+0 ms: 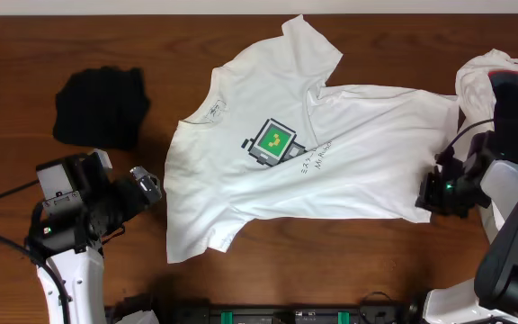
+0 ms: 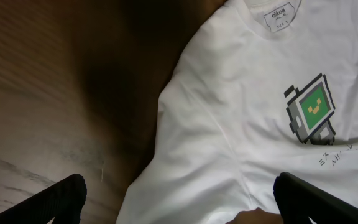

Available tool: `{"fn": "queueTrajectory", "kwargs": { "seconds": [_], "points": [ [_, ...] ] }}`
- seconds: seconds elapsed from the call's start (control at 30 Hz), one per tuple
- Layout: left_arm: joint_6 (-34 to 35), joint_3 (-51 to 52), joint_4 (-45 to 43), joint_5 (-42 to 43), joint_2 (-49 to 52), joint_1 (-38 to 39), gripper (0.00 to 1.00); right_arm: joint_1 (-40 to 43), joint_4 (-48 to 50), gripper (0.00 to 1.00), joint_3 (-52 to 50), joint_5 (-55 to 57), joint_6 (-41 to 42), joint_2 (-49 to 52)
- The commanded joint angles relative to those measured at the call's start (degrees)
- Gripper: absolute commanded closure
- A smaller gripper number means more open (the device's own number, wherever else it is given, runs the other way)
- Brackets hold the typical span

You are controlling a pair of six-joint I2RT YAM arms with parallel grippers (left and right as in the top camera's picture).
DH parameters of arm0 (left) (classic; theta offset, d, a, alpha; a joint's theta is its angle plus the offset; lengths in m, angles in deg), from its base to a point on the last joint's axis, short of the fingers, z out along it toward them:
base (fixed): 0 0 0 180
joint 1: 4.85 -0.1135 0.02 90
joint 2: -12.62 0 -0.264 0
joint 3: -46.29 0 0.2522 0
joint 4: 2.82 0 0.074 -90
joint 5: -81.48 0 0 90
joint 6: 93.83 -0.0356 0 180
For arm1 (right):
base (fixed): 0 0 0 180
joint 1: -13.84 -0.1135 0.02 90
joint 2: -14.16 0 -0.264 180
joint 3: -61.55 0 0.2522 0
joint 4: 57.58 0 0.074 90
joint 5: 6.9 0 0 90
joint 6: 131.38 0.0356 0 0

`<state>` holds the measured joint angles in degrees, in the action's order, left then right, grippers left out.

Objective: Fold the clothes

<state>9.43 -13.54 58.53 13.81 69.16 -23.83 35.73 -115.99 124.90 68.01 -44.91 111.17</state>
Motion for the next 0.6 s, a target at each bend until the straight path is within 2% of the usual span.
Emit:
{"fn": "queueTrajectory", "kwargs": {
  "seconds": [0.0, 0.17, 0.4, 0.57],
  "points": [
    [-0.55, -0.76, 0.11, 0.37, 0.04, 0.15, 0.02, 0.61, -1.44, 0.99, -0.39, -1.05, -0.37, 0.31],
    [-0.57, -0.76, 0.13, 0.37, 0.04, 0.15, 0.02, 0.61, -6.25, 0.99, 0.61, -1.25, 0.37, -2.01],
    [-0.55, -0.76, 0.11, 0.39, 0.04, 0.15, 0.02, 0.59, -12.33, 0.99, 0.61, 0.96, 10.08, -10.51],
    [-0.57, -0.76, 0.13, 0.39, 0.04, 0.15, 0.02, 0.59, -14.86, 0.99, 0.33, 8.98, 17.14, -12.59]
  ]
}}
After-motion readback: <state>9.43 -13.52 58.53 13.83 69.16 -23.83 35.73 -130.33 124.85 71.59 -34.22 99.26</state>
